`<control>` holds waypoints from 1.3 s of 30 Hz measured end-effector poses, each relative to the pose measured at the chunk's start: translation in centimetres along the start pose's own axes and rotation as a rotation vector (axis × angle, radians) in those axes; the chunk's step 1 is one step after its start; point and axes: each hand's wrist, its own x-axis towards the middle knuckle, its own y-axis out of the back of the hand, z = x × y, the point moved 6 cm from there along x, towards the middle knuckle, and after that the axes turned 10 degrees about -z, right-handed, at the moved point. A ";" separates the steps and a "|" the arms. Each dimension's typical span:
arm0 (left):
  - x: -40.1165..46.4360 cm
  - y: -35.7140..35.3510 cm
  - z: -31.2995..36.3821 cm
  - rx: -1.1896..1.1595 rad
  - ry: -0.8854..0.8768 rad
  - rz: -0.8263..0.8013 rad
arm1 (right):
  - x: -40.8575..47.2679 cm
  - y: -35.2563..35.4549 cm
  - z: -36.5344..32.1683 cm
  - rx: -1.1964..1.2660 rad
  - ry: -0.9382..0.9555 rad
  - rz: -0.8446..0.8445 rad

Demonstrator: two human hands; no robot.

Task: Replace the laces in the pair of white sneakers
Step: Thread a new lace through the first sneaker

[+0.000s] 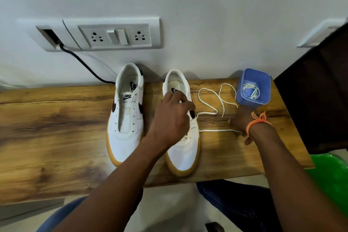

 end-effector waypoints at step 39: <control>-3.0 -6.9 6.0 0.124 -0.360 -0.536 | -5.3 4.0 -7.4 1.240 0.429 -0.234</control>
